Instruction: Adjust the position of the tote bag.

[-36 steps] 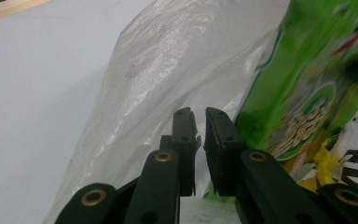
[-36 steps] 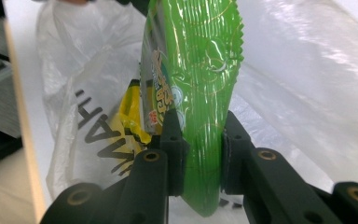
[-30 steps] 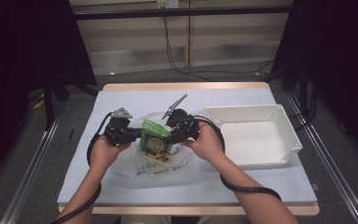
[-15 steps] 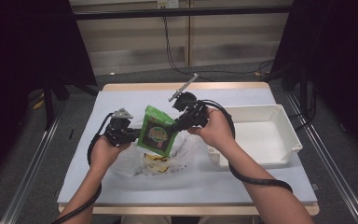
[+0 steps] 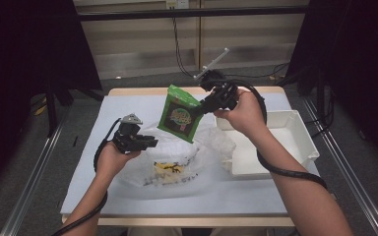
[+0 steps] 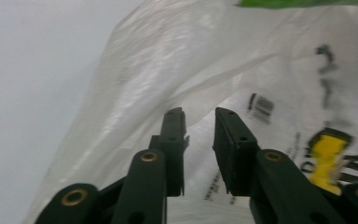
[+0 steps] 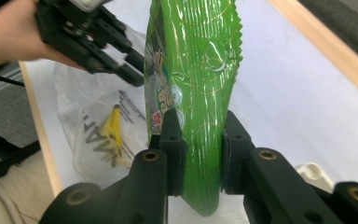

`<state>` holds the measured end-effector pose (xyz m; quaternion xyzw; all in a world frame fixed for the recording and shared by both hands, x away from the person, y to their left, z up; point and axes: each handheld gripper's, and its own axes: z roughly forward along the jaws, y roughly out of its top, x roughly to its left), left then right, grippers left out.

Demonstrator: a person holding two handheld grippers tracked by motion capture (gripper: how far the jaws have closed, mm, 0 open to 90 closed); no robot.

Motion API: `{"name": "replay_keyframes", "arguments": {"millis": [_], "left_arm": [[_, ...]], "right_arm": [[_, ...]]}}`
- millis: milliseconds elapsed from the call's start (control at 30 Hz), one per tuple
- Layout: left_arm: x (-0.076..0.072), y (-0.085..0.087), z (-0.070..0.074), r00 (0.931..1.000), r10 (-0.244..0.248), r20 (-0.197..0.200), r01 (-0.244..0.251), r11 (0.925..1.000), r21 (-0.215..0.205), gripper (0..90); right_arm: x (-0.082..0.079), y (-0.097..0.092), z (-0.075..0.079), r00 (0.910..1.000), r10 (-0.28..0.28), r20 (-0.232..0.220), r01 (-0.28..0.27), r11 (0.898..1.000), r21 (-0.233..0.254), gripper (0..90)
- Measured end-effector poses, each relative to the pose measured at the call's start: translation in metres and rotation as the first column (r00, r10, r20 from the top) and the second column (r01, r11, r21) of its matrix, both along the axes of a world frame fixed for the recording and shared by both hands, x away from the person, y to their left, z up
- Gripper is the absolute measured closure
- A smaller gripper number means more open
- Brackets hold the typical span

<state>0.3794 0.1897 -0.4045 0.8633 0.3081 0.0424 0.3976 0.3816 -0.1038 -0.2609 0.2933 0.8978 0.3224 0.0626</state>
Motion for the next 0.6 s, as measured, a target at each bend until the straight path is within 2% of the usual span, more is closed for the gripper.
{"name": "replay_keyframes", "arguments": {"millis": [67, 133, 167, 200, 267, 400, 433, 600], "left_arm": [[-0.003, -0.002, 0.006, 0.9995, -0.032, -0.007, 0.031, 0.9995, -0.009, 64.2], [-0.006, -0.004, 0.011, 0.9991, -0.043, 0.002, 0.044, 0.9991, -0.002, 56.6], [-0.006, -0.005, 0.013, 0.9989, -0.046, 0.002, 0.046, 0.9988, -0.014, 52.9], [-0.007, -0.006, 0.015, 0.9986, -0.053, -0.001, 0.053, 0.9983, -0.025, 51.6], [-0.008, -0.008, 0.017, 0.9979, -0.064, -0.013, 0.063, 0.9978, -0.019, 48.1], [-0.01, -0.01, 0.017, 0.9974, -0.07, -0.014, 0.07, 0.9975, -0.004, 42.7], [-0.011, -0.01, 0.017, 0.9973, -0.072, -0.013, 0.072, 0.9973, -0.014, 42.0], [-0.014, -0.01, 0.017, 0.998, -0.063, -0.008, 0.063, 0.998, 0.006, 38.9]], "right_arm": [[0.002, -0.005, 0.003, 1.0, -0.005, -0.002, 0.005, 1.0, 0.004, 75.6], [0.002, -0.009, 0.009, 0.9998, 0.006, 0.018, -0.006, 1.0, 0.006, 75.6], [0.003, -0.011, 0.012, 0.9998, 0.008, 0.017, -0.008, 1.0, 0.017, 75.6], [0.003, -0.013, 0.016, 0.9999, 0.006, 0.014, -0.006, 1.0, 0.02, 75.6], [0.005, -0.015, 0.021, 0.9997, 0.006, 0.024, -0.006, 1.0, 0.014, 75.6], [0.009, -0.02, 0.032, 0.9997, 0.012, 0.02, -0.012, 1.0, 0.01, 75.6], [0.01, -0.022, 0.034, 0.9998, 0.013, 0.018, -0.013, 1.0, 0.017, 75.5], [0.015, -0.034, 0.052, 0.9999, 0.004, 0.014, -0.004, 0.999, 0.052, 75.4]]}}
